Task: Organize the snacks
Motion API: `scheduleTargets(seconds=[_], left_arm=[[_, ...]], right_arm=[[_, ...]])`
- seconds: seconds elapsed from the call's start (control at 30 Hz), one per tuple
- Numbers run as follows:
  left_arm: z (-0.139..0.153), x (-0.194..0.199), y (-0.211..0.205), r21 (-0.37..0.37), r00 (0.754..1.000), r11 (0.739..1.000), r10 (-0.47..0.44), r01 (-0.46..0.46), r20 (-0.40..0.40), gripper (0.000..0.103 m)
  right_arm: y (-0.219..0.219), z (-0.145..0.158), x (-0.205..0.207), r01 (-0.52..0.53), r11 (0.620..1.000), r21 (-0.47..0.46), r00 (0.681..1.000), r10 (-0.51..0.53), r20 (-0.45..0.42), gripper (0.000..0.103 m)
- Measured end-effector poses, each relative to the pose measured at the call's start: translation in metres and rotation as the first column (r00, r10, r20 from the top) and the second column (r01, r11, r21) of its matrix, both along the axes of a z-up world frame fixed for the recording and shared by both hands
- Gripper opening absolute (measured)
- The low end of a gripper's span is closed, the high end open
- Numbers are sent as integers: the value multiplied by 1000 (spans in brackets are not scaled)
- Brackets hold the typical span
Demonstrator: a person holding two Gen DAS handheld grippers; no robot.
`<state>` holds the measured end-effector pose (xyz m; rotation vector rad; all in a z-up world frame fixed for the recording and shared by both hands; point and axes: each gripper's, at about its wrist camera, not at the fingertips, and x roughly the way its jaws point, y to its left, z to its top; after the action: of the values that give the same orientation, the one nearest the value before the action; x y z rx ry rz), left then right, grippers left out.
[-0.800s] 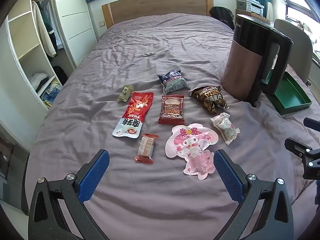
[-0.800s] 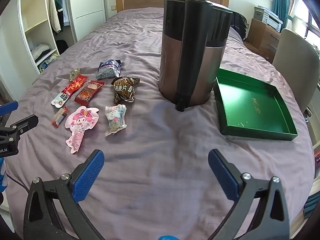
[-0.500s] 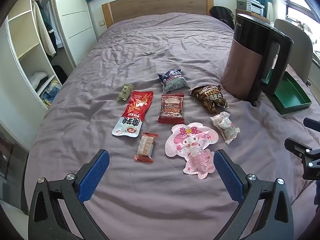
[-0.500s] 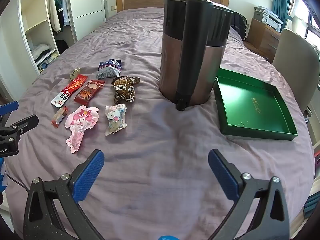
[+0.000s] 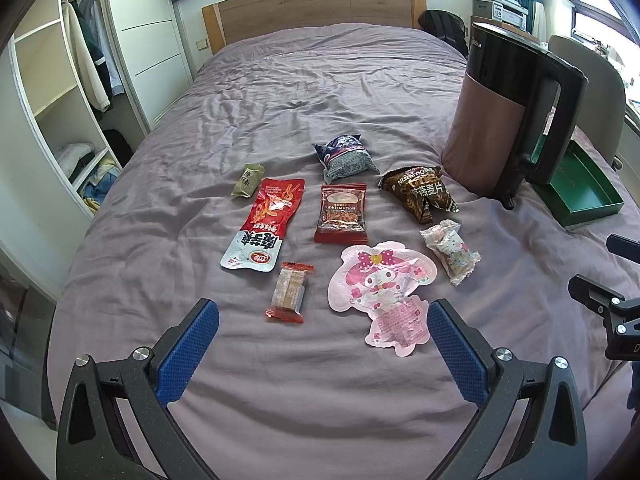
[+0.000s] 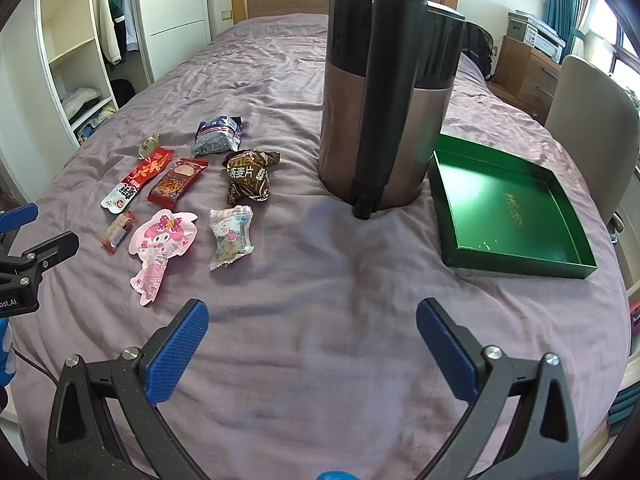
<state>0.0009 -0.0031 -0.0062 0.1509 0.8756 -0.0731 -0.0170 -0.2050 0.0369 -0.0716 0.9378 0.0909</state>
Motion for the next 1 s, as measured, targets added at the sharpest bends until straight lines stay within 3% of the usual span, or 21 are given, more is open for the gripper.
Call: scheduleTargets(seconds=[1.0], left_arm=[[-6, 0, -4, -13, 1000, 1000, -1, 1, -12, 102]], right_arm=[[5, -9, 2, -4, 1000, -8, 1000, 4, -21, 103]])
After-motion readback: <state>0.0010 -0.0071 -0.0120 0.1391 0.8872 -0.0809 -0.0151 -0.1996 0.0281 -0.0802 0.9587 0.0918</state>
